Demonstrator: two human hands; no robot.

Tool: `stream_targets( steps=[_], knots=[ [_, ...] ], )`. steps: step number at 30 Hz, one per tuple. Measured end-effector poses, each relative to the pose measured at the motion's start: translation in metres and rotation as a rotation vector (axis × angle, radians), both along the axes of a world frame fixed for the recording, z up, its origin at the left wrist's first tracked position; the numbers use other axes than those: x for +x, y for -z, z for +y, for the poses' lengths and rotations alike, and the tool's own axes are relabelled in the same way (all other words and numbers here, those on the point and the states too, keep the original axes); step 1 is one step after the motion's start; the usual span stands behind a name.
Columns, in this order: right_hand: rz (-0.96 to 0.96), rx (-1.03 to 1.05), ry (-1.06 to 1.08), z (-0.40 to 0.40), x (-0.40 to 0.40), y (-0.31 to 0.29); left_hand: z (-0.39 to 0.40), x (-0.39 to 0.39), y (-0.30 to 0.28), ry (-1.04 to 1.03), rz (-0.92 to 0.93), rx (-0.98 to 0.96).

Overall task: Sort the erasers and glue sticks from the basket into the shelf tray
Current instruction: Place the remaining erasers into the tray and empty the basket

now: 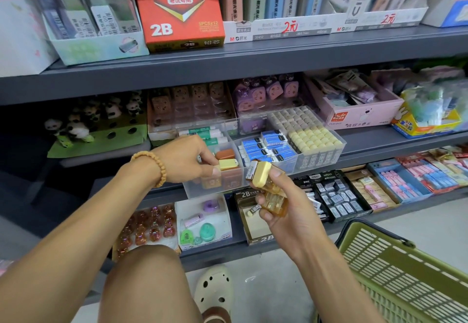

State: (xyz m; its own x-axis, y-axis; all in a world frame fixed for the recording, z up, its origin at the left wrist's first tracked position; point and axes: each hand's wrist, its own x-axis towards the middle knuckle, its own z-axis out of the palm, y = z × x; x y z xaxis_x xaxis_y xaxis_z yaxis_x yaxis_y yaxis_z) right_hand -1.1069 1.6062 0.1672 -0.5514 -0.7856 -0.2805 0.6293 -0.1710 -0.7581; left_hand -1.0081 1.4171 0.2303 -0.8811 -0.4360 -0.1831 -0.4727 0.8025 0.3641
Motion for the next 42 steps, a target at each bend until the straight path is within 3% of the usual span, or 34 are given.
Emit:
stream_targets(
  steps=[5, 11, 14, 17, 27, 31, 35, 40, 42],
  knots=[
    [0.009, 0.012, -0.026, -0.001, 0.002, 0.000, 0.000, 0.006, 0.002, 0.022, -0.046, -0.040],
    [0.018, 0.009, -0.053, 0.000, 0.001, -0.001, 0.005, 0.007, 0.007, -0.010, 0.111, -0.131],
    [0.083, 0.026, -0.078, -0.001, 0.000, -0.006, 0.015, 0.006, 0.004, -0.069, 0.332, 0.113],
    [0.167, 0.067, -0.098, -0.005, 0.002, -0.011, 0.026, 0.007, 0.001, -0.039, 0.402, 0.355],
    [0.180, 0.046, -0.002, -0.020, 0.002, -0.024, 0.016, 0.019, -0.002, -0.033, 0.389, 0.546],
    [0.162, 0.092, 0.060, -0.017, -0.003, -0.020, 0.011, 0.021, -0.004, -0.149, 0.478, 0.451],
    [0.160, 0.112, 0.053, -0.012, -0.004, -0.015, -0.002, 0.024, -0.001, -0.302, 0.519, 0.092],
    [0.164, 0.118, 0.026, -0.013, -0.001, -0.013, -0.011, 0.032, 0.009, -0.159, 0.196, -0.173],
    [0.161, 0.124, 0.016, -0.014, 0.000, -0.012, -0.014, 0.034, 0.009, -0.126, 0.146, -0.205]
  ],
)
